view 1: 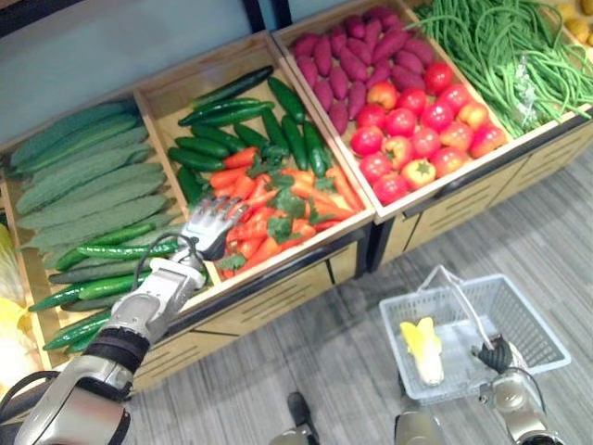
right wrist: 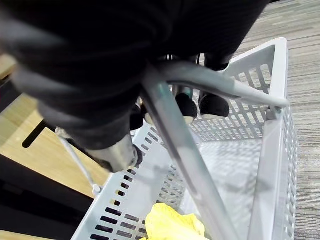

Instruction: Pick vegetable in the basket

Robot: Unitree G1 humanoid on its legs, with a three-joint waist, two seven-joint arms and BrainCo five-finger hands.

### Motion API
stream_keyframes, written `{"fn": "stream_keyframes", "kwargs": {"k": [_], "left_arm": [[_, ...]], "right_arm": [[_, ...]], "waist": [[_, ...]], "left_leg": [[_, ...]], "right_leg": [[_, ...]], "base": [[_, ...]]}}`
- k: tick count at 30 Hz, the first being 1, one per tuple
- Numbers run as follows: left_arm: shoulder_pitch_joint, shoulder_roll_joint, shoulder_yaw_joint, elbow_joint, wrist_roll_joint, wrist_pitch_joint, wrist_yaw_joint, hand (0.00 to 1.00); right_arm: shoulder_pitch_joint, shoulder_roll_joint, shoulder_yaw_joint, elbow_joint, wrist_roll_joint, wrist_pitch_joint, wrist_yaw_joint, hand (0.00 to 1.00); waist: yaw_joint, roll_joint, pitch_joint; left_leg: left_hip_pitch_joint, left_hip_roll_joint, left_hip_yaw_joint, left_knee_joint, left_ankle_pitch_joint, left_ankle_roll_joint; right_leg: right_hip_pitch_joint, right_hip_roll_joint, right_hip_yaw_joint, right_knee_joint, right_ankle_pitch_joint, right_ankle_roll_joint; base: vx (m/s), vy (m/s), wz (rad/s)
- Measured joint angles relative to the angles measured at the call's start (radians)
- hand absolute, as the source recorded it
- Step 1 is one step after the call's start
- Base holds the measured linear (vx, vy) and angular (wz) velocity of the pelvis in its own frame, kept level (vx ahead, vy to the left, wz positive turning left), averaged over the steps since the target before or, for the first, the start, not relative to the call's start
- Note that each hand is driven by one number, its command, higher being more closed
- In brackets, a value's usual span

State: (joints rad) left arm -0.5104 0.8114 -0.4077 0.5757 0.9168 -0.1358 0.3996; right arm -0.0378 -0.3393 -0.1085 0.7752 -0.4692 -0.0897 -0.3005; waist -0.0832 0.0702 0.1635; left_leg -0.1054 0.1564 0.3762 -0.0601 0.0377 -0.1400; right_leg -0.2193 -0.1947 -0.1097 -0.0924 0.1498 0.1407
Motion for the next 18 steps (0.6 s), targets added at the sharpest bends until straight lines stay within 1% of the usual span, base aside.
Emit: {"fn": "stream_keyframes", "kwargs": {"k": [2,4,5,8,10,13,16,18], "left_arm": [[-0.020,-0.004,0.001,0.022,-0.002,0.016,-0.010,0.00],[-0.056,-0.006,0.015,0.039,-0.007,0.032,-0.012,0.00],[-0.089,-0.016,0.033,0.060,-0.010,0.050,-0.012,0.00],[-0.119,-0.035,0.062,0.090,-0.018,0.072,-0.014,0.00],[-0.162,-0.046,0.072,0.115,-0.050,0.092,-0.022,0.00],[-0.186,-0.066,0.100,0.122,-0.050,0.099,-0.023,0.00],[-0.209,-0.068,0.103,0.139,-0.052,0.104,-0.023,0.00],[-0.209,-0.070,0.103,0.145,-0.052,0.104,-0.023,0.00]], "right_arm": [[-0.002,0.000,0.000,-0.002,0.000,0.004,0.000,1.00],[-0.006,0.003,0.000,-0.022,0.000,0.014,0.000,1.00],[-0.020,0.003,0.000,-0.023,0.000,0.018,0.000,1.00],[-0.038,0.004,-0.001,-0.025,0.001,0.023,0.000,1.00],[-0.054,0.004,-0.002,-0.028,0.001,0.029,0.000,1.00],[-0.066,0.005,-0.002,-0.034,0.002,0.035,0.000,1.00],[-0.086,0.008,-0.002,-0.059,0.002,0.038,0.000,1.00],[-0.102,0.008,-0.002,-0.061,0.002,0.038,0.000,1.00]], "waist": [[0.000,-0.001,0.001],[0.000,-0.006,0.016],[0.002,-0.012,0.035],[0.000,-0.017,0.046],[-0.001,-0.023,0.061],[-0.001,-0.030,0.078],[-0.002,-0.049,0.099],[-0.008,-0.057,0.119]], "left_leg": [[-0.003,-0.001,-0.002,0.000,0.000,0.000],[-0.012,-0.002,-0.005,0.002,0.001,0.001],[-0.016,-0.002,-0.005,0.005,0.001,0.001],[-0.031,-0.003,-0.004,0.010,0.001,0.002],[-0.041,-0.002,-0.004,0.011,0.003,0.003],[-0.043,-0.002,-0.004,0.011,0.003,0.003],[-0.069,-0.003,0.000,0.018,0.004,0.004],[-0.069,-0.002,0.001,0.019,0.004,0.004]], "right_leg": [[-0.001,-0.001,0.001,0.000,0.000,0.000],[-0.008,-0.003,0.004,0.001,0.002,0.003],[-0.012,-0.004,0.007,0.004,0.003,0.004],[-0.028,-0.004,0.012,0.011,0.003,0.004],[-0.041,-0.004,0.016,0.016,0.003,0.004],[-0.045,-0.004,0.019,0.020,0.003,0.004],[-0.076,-0.005,0.031,0.028,0.005,0.003],[-0.077,-0.004,0.034,0.028,0.005,0.003]], "base": [[0.01,0.011,0.02],[-0.01,0.024,0.05],[0.00,0.000,0.00],[0.00,0.000,0.00],[0.00,0.000,0.00],[0.00,0.000,0.00],[0.00,0.024,-0.04],[0.00,0.000,0.00]]}}
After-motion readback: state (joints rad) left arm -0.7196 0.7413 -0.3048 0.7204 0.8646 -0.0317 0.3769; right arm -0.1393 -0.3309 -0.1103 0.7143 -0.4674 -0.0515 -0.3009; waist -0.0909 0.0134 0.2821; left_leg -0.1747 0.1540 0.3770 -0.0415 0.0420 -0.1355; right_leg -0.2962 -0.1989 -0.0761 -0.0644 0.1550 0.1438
